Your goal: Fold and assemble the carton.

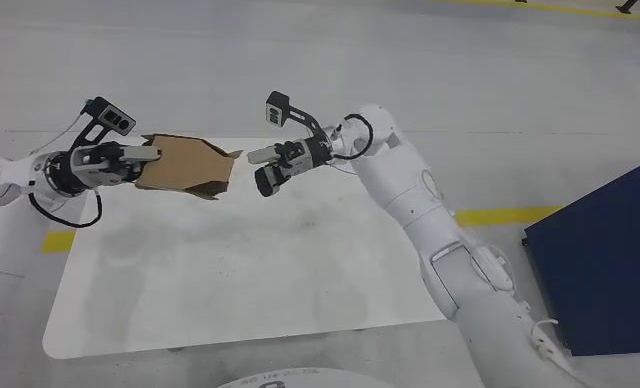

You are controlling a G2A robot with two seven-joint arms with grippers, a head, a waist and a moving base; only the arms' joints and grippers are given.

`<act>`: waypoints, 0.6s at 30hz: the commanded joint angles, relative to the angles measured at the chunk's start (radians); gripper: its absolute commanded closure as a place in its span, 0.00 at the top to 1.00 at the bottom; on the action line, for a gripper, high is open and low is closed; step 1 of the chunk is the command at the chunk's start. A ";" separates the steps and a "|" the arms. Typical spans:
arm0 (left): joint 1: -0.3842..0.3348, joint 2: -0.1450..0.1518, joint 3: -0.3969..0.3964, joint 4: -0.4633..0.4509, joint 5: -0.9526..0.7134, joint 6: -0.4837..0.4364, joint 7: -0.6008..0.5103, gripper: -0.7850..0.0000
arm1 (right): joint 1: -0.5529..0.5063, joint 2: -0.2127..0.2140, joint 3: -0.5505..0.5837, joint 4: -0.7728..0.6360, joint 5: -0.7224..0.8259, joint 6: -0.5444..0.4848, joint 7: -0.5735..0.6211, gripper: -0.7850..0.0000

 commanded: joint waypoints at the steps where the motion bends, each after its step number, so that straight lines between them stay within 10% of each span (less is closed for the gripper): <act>1: -0.003 -0.002 0.003 0.003 -0.012 0.012 -0.007 0.00 | -0.005 0.004 -0.005 -0.017 -0.047 0.012 -0.017 1.00; 18: -0.008 -0.016 0.042 -0.021 0.004 0.038 -0.008 0.00 | 0.020 -0.034 -0.135 -0.067 -0.150 0.108 -0.178 1.00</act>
